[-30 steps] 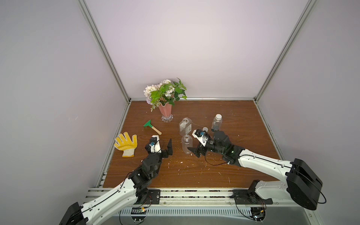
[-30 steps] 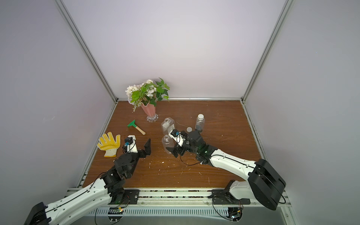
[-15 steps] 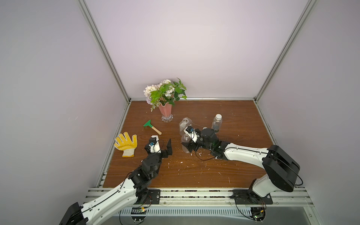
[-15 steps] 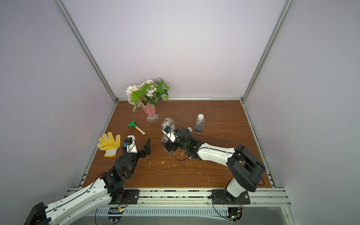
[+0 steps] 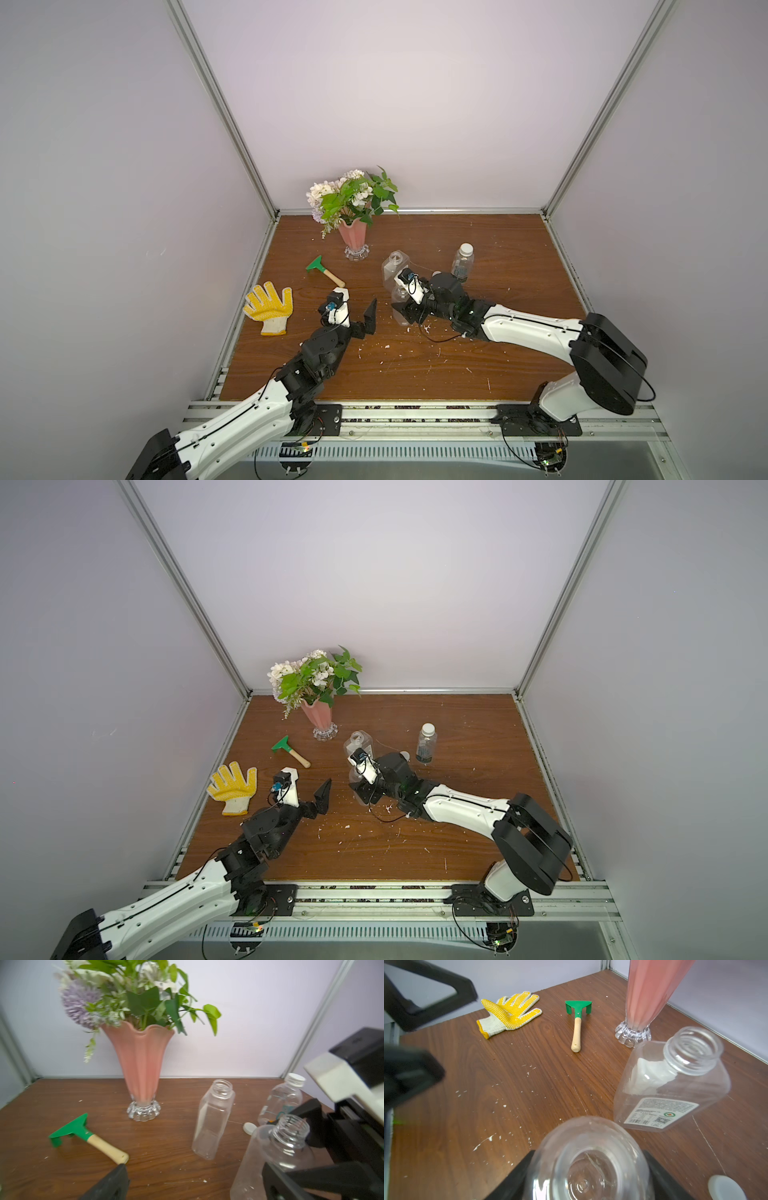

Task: Screw on the bottle caps
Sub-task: Pick up the plastic bottle at the center of the board.

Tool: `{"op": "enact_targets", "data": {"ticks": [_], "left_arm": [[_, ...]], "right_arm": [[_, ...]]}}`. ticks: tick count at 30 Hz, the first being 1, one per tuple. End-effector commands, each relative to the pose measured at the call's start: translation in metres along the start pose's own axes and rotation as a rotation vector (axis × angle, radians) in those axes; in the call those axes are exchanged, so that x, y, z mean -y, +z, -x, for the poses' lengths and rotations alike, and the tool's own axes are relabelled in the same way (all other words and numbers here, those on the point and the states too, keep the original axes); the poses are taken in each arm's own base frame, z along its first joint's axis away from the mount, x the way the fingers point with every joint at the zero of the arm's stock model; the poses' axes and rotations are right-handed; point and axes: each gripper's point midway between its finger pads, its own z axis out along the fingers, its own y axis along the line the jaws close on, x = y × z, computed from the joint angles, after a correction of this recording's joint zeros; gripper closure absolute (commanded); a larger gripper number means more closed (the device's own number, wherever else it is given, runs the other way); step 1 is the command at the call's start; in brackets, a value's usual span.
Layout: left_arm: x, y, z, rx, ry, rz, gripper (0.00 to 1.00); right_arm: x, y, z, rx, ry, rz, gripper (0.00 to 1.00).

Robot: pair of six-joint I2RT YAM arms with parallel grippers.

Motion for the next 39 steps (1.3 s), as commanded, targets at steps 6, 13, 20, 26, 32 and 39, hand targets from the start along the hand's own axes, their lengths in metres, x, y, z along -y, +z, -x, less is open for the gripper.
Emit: {"op": "enact_targets", "data": {"ticks": [6, 13, 20, 26, 32, 39], "left_arm": [[0.112, -0.021, 0.016, 0.082, 0.107, -0.644, 0.0], [0.157, -0.009, 0.014, 0.087, 0.184, -0.743, 0.0], [0.177, 0.017, 0.012, 0.083, 0.188, -0.761, 0.0], [0.199, 0.027, 0.011, 0.081, 0.193, -0.819, 0.03], [0.213, 0.037, 0.013, 0.083, 0.197, -0.852, 0.15], [0.224, 0.044, 0.011, 0.072, 0.196, -0.882, 0.23]], "right_arm": [[0.022, -0.092, 0.041, 0.135, 0.051, -0.138, 0.46], [0.019, -0.142, 0.057, 0.207, 0.095, -0.127, 0.47], [0.024, -0.16, 0.053, 0.205, 0.153, -0.157, 0.47], [0.022, -0.162, 0.05, 0.197, 0.184, -0.146, 0.47], [0.024, -0.162, 0.047, 0.199, 0.209, -0.153, 0.48], [0.023, -0.157, 0.042, 0.183, 0.213, -0.147, 0.47]]}}
